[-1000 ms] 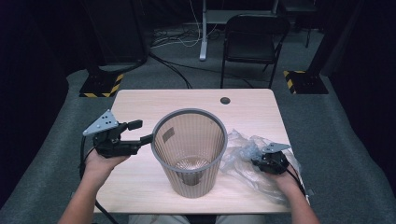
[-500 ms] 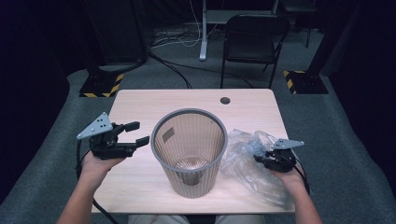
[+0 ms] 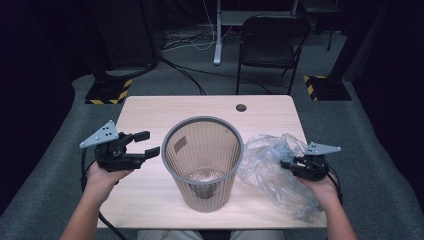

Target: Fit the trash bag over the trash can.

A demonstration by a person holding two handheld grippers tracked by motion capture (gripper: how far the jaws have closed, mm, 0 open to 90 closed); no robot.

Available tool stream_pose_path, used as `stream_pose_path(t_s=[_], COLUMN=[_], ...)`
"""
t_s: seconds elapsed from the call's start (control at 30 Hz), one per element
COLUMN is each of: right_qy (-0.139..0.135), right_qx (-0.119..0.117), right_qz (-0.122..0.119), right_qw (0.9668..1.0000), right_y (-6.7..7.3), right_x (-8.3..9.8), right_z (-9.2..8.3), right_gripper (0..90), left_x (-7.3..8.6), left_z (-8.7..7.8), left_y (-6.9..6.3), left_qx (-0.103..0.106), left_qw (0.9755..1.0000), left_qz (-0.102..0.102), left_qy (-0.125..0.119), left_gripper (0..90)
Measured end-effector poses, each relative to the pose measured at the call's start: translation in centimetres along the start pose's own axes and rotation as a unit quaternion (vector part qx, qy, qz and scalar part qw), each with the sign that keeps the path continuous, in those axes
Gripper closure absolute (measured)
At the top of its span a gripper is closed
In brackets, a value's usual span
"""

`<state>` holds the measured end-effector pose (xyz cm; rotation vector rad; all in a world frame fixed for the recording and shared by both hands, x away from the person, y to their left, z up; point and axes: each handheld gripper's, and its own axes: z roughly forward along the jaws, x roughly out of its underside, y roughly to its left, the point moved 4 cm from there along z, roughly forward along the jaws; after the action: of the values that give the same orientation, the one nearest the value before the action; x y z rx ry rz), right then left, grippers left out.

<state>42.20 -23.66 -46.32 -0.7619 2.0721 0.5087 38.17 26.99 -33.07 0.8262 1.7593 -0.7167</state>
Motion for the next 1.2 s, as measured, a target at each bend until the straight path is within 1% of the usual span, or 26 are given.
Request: stream_pose_path(t_s=[0.17,0.27,0.4,0.57,0.6,0.63,0.7,0.8,0.97,1.07,1.13,1.2], right_qy=[-0.02,-0.032,-0.043,-0.063,-0.072,-0.072,-0.079,-0.091,-0.115,-0.133,-0.144,-0.15], right_qx=[-0.012,-0.021,-0.028,-0.044,-0.052,-0.052,-0.059,-0.068,-0.073,-0.073,-0.082,-0.085], right_qz=[0.008,0.005,-0.002,0.0,0.002,0.002,0.005,0.003,0.004,0.003,0.007,0.007], right_qw=[0.9997,0.9993,0.9987,0.9971,0.9961,0.9961,0.9951,0.9936,0.9907,0.9884,0.9861,0.985], right_y=[0.0,0.2,0.4,0.7,0.8,0.8,1.0,1.2,1.3,1.4,1.5,1.6], right_x=[-1.1,-1.9,-2.9,-3.7,-4.1,-4.1,-4.4,-4.9,-5.9,-6.5,-6.8,-7.1], right_z=[-1.6,-2.6,-3.7,-4.7,-5.0,-5.0,-5.4,-6.1,-7.6,-8.4,-8.9,-9.4], right_gripper=[65.0,65.0,64.9,64.7,64.6,64.6,64.6,64.6,64.6,64.6,64.7,64.6], left_x=[-0.3,-0.4,-0.4,-0.4,-0.4,-0.4,-0.4,-0.4,-0.4,-0.4,-0.5,-0.5], left_z=[0.2,0.4,0.7,0.9,0.9,0.9,0.9,0.9,1.1,1.4,1.5,1.6], left_y=[-0.4,-0.5,-0.6,-0.9,-0.9,-0.9,-0.9,-0.8,-0.8,-0.8,-0.8,-0.9], left_qx=[0.004,0.004,0.008,0.012,0.013,0.013,0.013,0.017,0.025,0.031,0.039,0.046], left_qw=[0.9999,0.9999,0.9999,0.9998,0.9998,0.9998,0.9998,0.9997,0.9996,0.9992,0.9988,0.9984], left_qz=[0.01,0.011,0.007,0.011,0.012,0.012,0.012,0.007,-0.003,-0.015,-0.022,-0.028], left_qy=[0.004,0.007,0.007,0.01,0.01,0.011,0.013,0.015,0.015,0.018,0.02,0.017], left_gripper=[30.7,30.6,31.0,31.6,31.8,31.8,31.8,32.6,32.1,27.6,24.7,20.9])
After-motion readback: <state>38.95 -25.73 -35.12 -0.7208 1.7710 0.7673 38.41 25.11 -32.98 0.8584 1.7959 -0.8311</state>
